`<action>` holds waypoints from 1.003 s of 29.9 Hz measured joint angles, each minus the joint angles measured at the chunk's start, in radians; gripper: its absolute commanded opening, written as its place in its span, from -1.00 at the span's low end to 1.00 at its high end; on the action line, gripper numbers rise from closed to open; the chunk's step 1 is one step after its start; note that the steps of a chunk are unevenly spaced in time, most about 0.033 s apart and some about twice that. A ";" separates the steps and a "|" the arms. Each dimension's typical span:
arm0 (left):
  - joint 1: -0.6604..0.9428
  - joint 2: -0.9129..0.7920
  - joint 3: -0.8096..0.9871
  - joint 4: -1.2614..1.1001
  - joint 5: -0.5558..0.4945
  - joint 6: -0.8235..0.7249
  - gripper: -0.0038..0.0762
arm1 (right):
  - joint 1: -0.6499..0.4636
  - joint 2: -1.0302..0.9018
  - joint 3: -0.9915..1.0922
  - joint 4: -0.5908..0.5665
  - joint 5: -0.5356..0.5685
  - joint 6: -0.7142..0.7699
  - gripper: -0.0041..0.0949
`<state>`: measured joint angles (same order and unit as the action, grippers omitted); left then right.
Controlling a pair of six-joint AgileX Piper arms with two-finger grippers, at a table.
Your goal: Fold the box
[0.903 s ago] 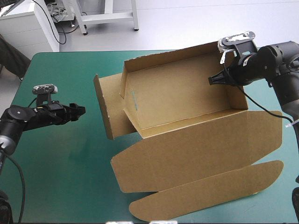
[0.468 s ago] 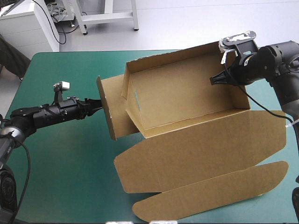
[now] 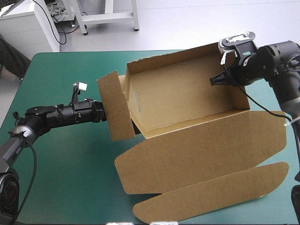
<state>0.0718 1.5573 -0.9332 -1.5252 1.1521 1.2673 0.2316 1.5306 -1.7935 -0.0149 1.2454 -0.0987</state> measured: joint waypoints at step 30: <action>-0.109 -0.116 -0.086 -0.060 -0.043 -0.199 0.29 | 0.011 0.121 0.000 0.061 -0.017 0.015 -0.94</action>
<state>-0.0372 1.4414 -1.0195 -1.5852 1.1086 1.0678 0.2424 1.6520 -1.7935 0.0463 1.2281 -0.0836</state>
